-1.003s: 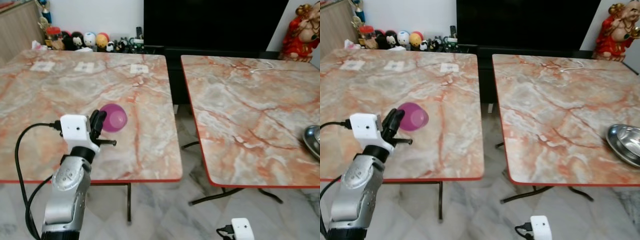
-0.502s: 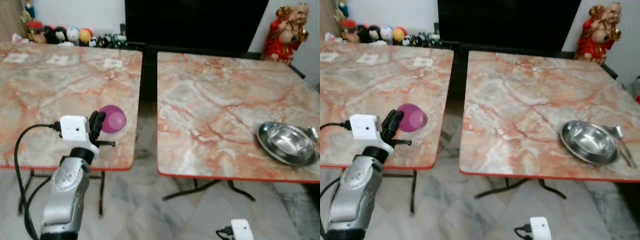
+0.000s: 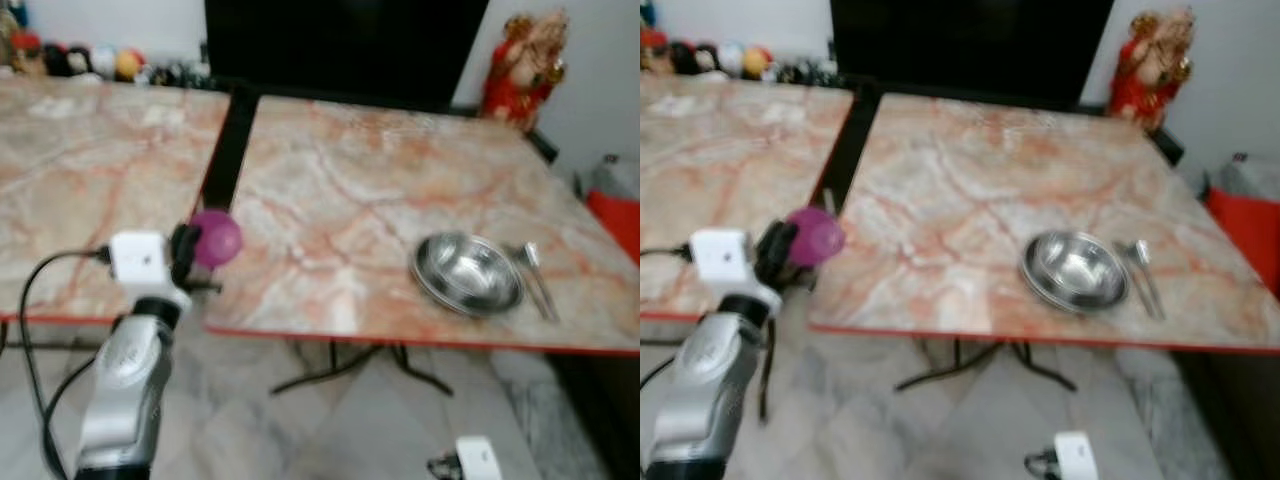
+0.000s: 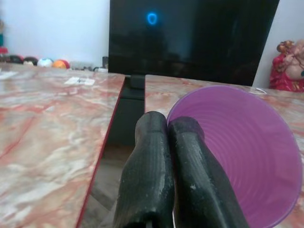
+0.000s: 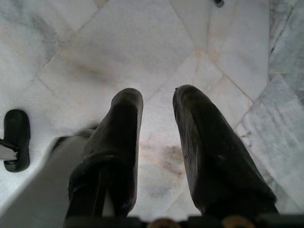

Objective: Setting the table

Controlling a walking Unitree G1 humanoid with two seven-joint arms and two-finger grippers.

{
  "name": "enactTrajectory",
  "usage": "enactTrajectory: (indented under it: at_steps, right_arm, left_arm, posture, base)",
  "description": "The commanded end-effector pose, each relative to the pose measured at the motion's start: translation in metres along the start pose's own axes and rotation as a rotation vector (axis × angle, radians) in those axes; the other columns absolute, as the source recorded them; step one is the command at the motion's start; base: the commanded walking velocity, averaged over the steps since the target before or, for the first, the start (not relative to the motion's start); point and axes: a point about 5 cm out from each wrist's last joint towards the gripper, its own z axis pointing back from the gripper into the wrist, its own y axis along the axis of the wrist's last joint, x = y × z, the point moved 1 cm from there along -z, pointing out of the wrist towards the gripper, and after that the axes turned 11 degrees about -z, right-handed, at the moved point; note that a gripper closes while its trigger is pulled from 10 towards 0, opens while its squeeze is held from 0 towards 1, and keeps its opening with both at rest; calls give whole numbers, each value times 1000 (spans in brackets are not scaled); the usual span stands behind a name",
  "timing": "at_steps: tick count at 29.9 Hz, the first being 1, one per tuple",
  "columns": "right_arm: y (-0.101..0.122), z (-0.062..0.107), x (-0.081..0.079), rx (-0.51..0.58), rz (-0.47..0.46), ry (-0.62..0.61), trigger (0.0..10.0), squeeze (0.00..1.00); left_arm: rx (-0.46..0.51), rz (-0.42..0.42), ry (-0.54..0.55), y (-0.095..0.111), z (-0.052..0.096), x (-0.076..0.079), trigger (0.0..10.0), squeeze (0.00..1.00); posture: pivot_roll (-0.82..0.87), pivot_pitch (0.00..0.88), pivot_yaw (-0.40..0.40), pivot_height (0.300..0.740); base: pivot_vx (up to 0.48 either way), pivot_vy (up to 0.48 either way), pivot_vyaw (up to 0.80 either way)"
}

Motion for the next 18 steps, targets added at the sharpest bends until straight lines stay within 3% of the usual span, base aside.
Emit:
enactTrajectory:
  at_steps: [1, 15, 18]
  right_arm:
    - [0, 2, 10, -2, 12, -31, 10000, 0]
    - [-2, 2, 11, -1, 15, -39, 10000, 0]
    - [-1, 2, 11, 1, 14, -39, 10000, 0]
  left_arm:
    - [27, 0, -21, 5, -2, 8, 10000, 0]
    - [31, -8, -16, 5, -2, 4, 10000, 0]
    - [30, -12, -21, 5, -3, 5, 10000, 0]
  posture:
    - [111, 0, -92, 740]
    - [112, 0, -99, 740]
    - [114, 0, -101, 740]
  base:
    - [0, -442, 0]
    - [0, -439, 0]
    - [0, -107, 0]
